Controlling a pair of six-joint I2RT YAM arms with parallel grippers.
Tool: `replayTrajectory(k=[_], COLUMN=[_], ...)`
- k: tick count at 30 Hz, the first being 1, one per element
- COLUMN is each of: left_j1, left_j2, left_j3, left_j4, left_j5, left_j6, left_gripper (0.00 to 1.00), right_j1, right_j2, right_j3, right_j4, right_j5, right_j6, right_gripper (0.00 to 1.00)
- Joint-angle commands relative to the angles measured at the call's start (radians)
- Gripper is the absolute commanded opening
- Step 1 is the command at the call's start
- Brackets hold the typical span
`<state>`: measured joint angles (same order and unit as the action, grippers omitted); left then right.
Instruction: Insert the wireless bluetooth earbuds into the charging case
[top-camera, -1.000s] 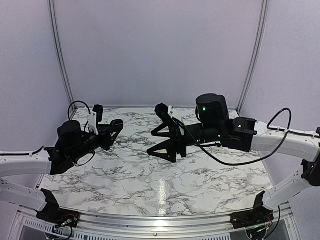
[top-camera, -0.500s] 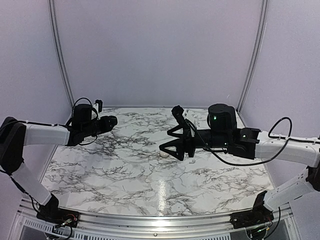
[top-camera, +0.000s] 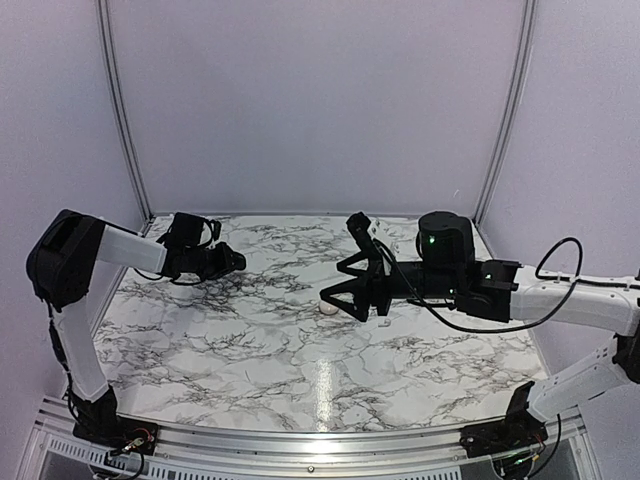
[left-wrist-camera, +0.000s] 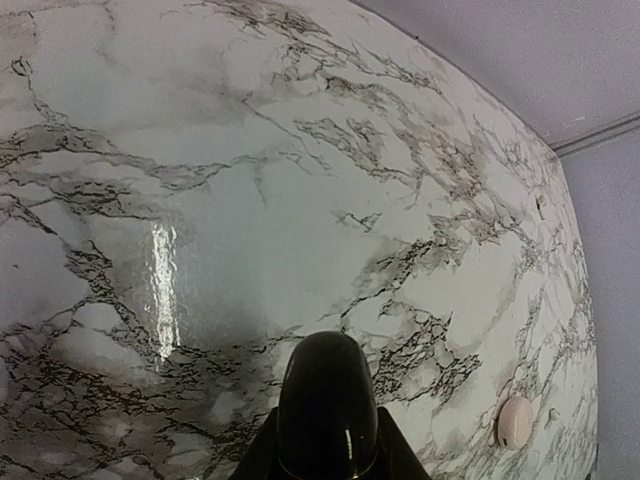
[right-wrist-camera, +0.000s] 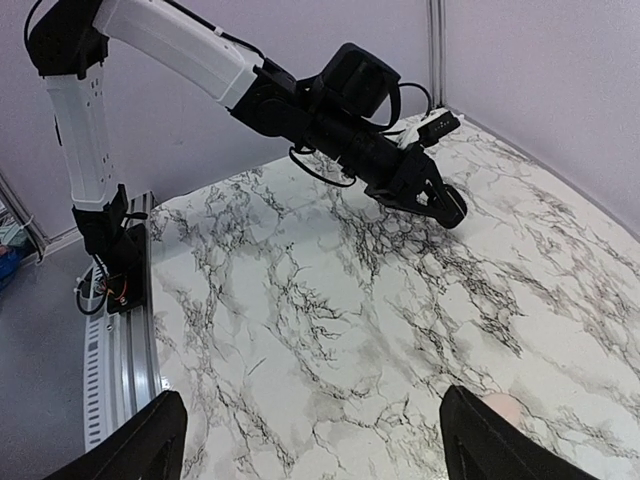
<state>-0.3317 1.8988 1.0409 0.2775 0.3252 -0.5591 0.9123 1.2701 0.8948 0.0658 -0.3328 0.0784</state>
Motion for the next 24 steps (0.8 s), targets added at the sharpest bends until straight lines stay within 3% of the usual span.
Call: replayTrajectory(k=[1, 12, 16, 21, 24], left_j1=[0.010, 0.021, 0.026, 0.033, 0.037], left_j2=[0.049, 0.122, 0.120, 0.074, 0.041], left_j3=[0.064, 0.111, 0.108, 0.078, 0.061], left_j4=[-0.085, -0.173, -0.184, -0.189, -0.191], left_j5=[0.027, 0.002, -0.009, -0.068, -0.093], left_j6=[0.002, 0.005, 0.005, 0.008, 0.012], left_gripper=[0.10, 0.15, 0.31, 0.72, 0.83], right_j1=[-0.013, -0.020, -0.025, -0.048, -0.067], right_j2=[-0.015, 0.001, 0.006, 0.011, 0.012], right_j3=[-0.005, 0.011, 0.010, 0.016, 0.016], right_j4=[0.029, 0.008, 0.001, -0.017, -0.031], right_j5=[0.006, 0.013, 0.015, 0.026, 0.035], right_j6=[0.011, -0.003, -0.003, 0.002, 0.007], right_gripper=[0.88, 0.89, 0.89, 0.89, 0.89])
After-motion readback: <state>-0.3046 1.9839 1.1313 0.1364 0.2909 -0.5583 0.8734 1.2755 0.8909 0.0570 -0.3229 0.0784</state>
